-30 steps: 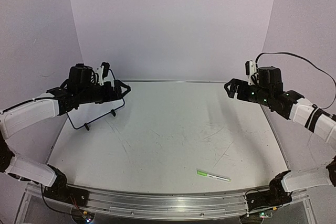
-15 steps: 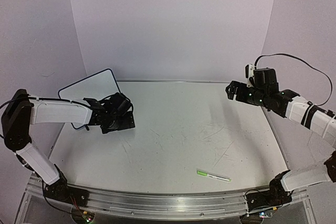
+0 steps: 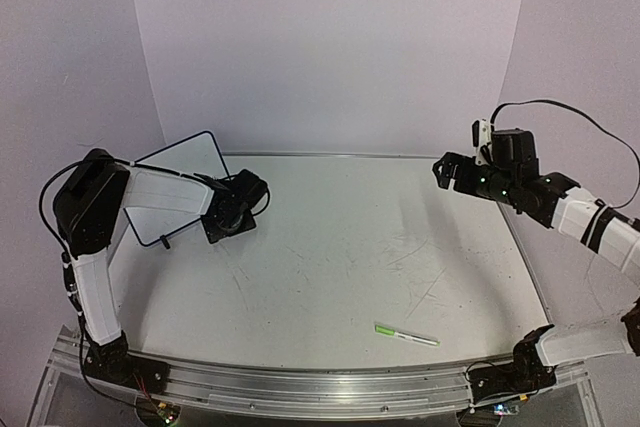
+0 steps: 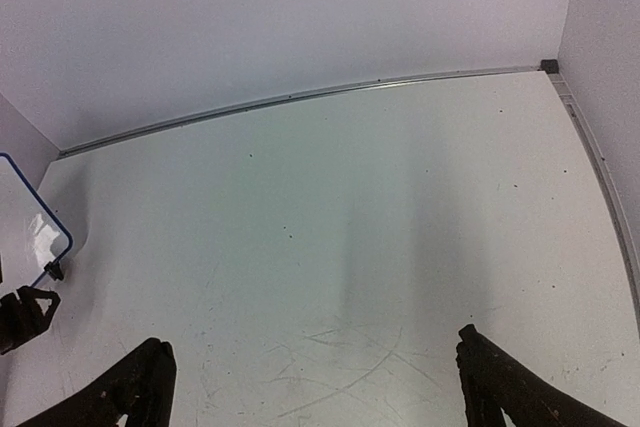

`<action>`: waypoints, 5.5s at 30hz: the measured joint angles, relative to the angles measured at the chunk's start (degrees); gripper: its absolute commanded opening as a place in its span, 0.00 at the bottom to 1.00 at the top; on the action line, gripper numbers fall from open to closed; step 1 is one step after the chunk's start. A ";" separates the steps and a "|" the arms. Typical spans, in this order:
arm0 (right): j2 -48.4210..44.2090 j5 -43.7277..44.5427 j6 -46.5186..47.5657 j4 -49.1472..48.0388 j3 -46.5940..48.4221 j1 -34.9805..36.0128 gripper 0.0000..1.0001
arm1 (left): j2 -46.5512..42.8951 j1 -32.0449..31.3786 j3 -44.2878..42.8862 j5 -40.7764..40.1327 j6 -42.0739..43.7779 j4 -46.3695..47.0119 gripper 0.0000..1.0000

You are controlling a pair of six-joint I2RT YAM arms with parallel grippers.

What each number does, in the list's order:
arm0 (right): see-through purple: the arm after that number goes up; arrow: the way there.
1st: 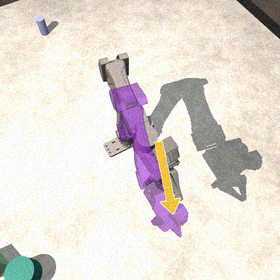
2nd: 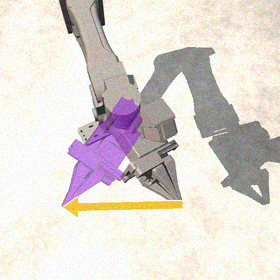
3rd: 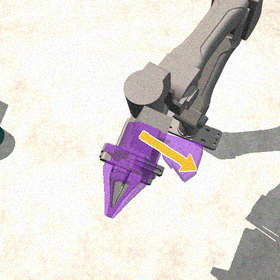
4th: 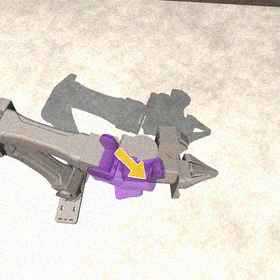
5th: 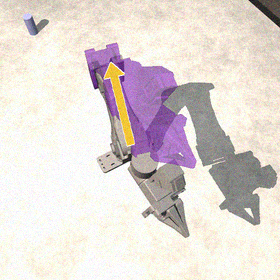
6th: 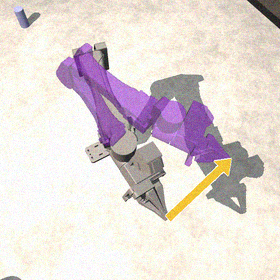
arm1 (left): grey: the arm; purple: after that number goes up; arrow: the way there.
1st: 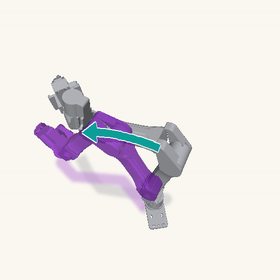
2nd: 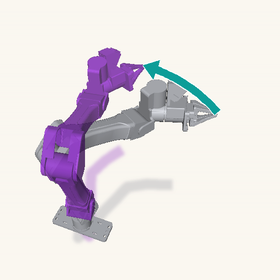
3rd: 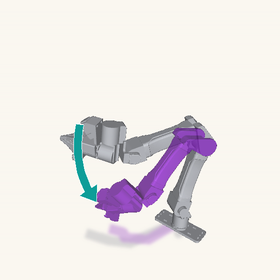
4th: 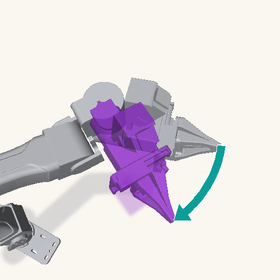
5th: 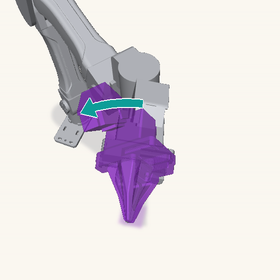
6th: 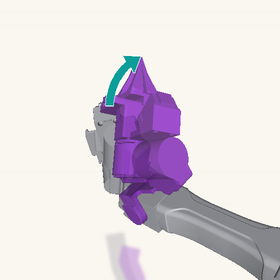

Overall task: Write a sentence on the whiteboard
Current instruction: Move the whiteboard to the center of the board.

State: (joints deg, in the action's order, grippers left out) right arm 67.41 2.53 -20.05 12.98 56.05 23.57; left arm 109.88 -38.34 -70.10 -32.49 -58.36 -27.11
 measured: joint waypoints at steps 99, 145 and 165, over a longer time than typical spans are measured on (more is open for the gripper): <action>-0.43 -0.29 -3.83 -3.46 -8.08 0.00 0.98 | 28.75 -28.33 -29.23 -13.63 -1.62 13.29 0.12; 8.03 -10.13 -3.35 -4.09 -6.84 1.88 0.98 | 2.77 -12.33 3.40 14.73 22.42 16.10 0.44; 8.49 -9.68 -3.37 -3.52 -6.82 3.98 0.98 | 4.86 -14.50 3.90 7.76 16.37 16.44 0.05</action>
State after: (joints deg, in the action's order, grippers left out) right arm 75.90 -7.15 -23.42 9.46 49.23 27.56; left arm 114.74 -52.84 -66.20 -24.73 -41.99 -10.67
